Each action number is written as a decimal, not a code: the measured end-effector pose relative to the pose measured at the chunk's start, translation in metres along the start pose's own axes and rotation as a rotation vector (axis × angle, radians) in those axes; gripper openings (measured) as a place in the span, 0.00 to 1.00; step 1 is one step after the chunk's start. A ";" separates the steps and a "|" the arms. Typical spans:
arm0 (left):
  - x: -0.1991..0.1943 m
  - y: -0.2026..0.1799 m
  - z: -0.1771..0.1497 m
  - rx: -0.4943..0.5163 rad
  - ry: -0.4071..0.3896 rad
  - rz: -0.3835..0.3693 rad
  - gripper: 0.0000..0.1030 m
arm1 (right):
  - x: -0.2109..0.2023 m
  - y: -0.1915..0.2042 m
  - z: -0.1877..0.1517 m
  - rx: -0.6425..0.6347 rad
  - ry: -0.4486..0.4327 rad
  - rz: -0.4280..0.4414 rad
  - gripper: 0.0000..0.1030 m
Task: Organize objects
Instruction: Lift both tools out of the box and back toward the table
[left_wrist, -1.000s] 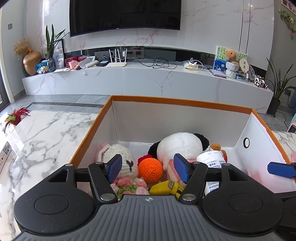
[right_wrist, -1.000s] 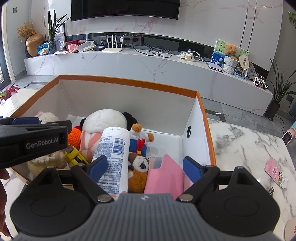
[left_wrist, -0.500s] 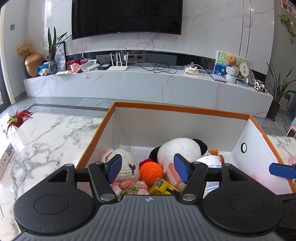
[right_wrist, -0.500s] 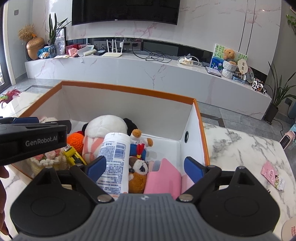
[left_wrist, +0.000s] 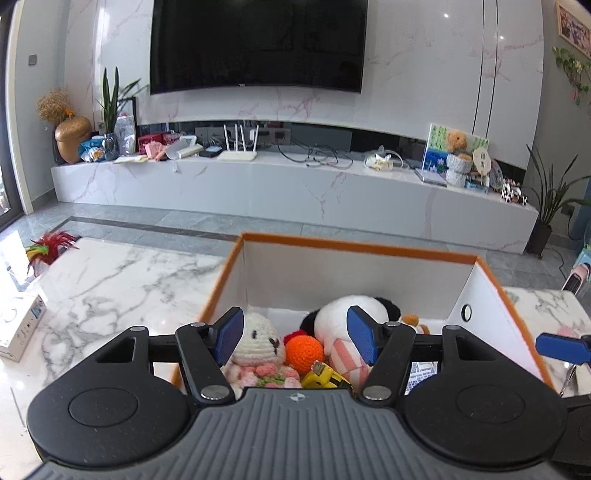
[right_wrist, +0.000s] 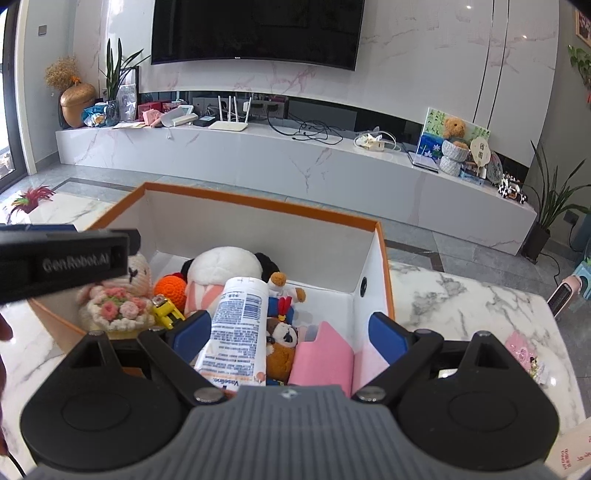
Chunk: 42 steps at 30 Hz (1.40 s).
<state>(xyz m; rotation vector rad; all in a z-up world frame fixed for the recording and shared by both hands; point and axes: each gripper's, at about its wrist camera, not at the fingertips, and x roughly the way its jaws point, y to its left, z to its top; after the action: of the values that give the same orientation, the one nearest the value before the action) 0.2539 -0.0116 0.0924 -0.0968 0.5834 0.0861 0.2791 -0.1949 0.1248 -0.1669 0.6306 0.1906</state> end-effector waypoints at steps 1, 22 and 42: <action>-0.004 0.002 0.000 -0.002 -0.008 0.001 0.71 | -0.004 0.000 0.000 0.001 -0.005 0.003 0.90; -0.069 0.017 -0.009 0.025 -0.037 0.001 0.79 | -0.076 0.010 -0.010 -0.018 -0.016 0.024 0.91; -0.088 0.018 -0.060 0.098 0.061 -0.073 0.82 | -0.091 0.004 -0.054 -0.130 0.079 0.056 0.93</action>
<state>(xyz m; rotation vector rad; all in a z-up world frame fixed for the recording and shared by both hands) 0.1461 -0.0058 0.0896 -0.0260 0.6436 -0.0161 0.1752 -0.2136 0.1363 -0.2831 0.7026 0.2806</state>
